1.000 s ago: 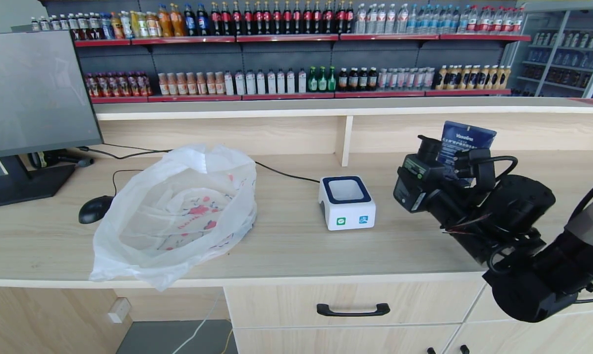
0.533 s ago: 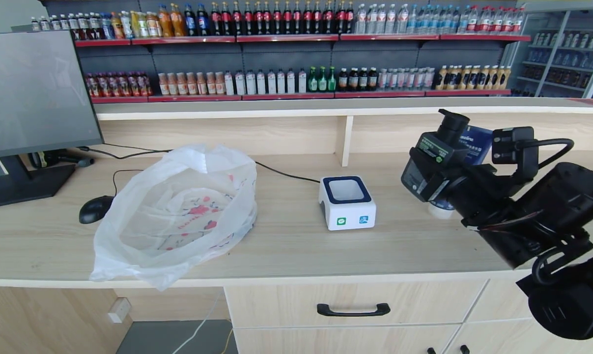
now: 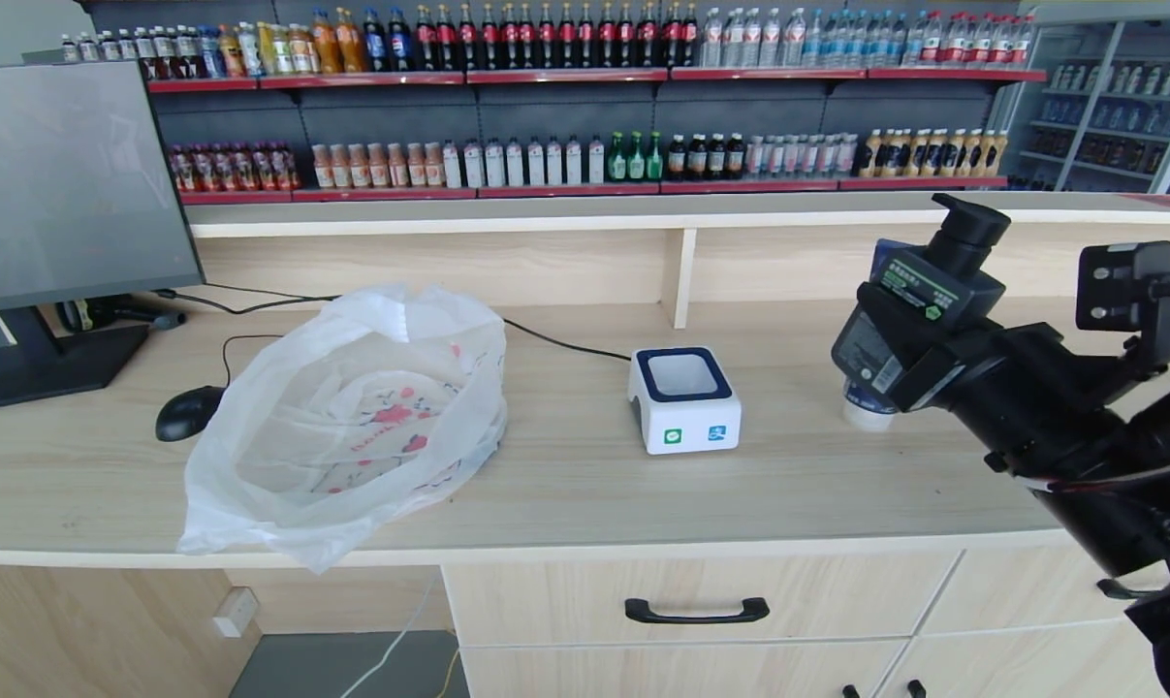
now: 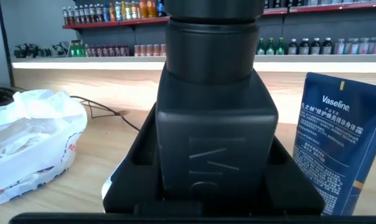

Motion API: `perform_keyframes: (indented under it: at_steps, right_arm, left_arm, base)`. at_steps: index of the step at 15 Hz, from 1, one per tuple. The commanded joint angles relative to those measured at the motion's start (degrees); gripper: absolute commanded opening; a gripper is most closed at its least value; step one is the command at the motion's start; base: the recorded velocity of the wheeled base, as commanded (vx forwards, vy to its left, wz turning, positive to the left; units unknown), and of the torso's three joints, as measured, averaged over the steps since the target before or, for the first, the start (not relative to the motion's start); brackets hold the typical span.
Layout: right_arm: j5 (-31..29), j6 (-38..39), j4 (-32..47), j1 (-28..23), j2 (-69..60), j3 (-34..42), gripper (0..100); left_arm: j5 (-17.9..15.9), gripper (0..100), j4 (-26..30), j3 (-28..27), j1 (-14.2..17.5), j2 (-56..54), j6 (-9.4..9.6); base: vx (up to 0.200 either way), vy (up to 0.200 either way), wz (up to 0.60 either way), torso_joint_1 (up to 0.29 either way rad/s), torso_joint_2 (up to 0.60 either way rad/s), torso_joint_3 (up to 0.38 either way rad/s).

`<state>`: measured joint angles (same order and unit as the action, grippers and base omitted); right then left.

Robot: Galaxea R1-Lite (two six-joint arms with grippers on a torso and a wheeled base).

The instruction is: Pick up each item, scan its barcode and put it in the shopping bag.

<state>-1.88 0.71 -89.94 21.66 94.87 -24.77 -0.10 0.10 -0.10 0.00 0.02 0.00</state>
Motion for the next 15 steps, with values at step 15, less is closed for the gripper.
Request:
perform_keyframes:
  at_steps: [15]
  right_arm:
    - [0.30, 3.25, -0.06, 14.11, -11.72, 7.02, 0]
  left_arm:
    - [0.10, 100, -0.01, 0.01, 0.00, -0.02, 0.00]
  base:
    - [0.000, 0.000, 0.00, 0.000, 0.00, 0.000]
